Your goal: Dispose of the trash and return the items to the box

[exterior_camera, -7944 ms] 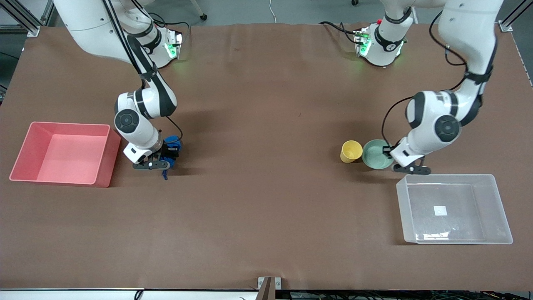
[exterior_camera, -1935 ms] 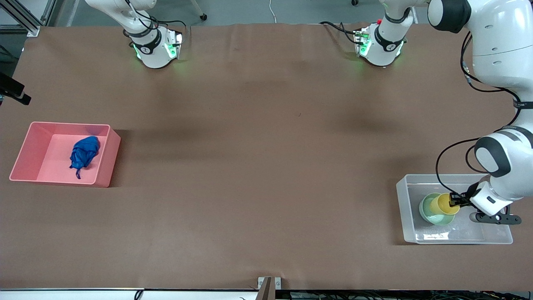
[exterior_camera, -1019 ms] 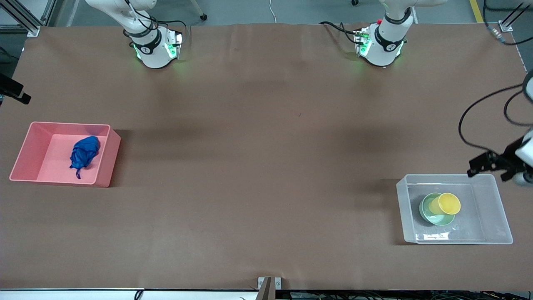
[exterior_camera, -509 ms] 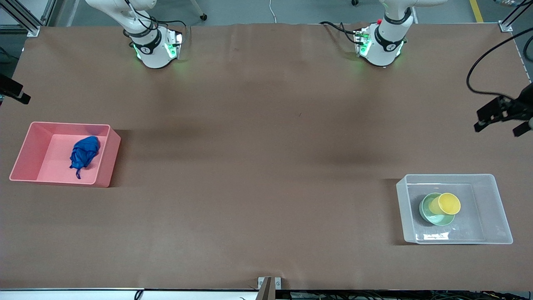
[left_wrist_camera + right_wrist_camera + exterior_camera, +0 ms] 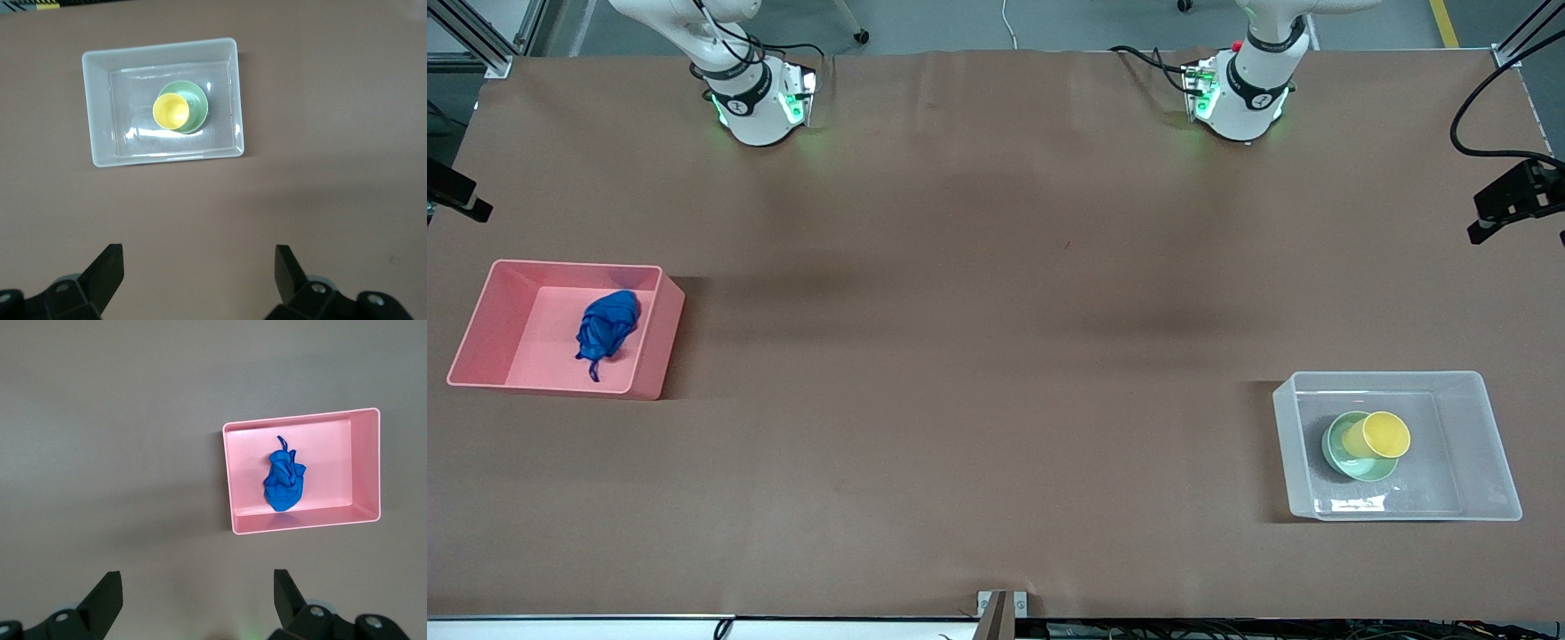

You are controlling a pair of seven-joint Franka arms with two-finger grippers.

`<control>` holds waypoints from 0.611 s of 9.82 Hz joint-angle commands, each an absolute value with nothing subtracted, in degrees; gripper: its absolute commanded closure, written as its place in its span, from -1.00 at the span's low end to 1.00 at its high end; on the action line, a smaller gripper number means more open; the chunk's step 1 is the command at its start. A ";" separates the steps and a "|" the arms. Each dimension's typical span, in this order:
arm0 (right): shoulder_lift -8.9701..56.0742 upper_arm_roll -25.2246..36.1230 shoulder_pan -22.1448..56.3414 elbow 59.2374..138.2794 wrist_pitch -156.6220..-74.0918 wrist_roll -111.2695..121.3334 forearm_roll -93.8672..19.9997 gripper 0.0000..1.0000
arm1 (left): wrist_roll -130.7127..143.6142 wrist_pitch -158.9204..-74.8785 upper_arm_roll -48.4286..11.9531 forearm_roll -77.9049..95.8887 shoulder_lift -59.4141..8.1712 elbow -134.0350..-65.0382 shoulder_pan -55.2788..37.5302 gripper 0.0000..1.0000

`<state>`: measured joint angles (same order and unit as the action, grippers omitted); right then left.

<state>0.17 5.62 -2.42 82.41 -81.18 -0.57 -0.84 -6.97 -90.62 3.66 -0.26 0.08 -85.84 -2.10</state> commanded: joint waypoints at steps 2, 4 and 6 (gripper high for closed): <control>0.18 5.19 -3.08 81.91 -79.90 -1.14 -1.32 -1.00 | -5.19 -88.15 2.81 -0.97 -0.27 -87.18 -1.58 -1.00; 0.26 5.19 -3.16 81.91 -79.72 -1.06 -1.32 -1.00 | -5.10 -88.24 2.81 -0.70 0.61 -88.41 -1.67 -1.00; 0.26 5.27 -3.25 81.91 -79.72 -1.05 -1.32 -1.00 | -5.10 -88.33 2.81 -0.70 0.62 -88.33 -1.67 -1.00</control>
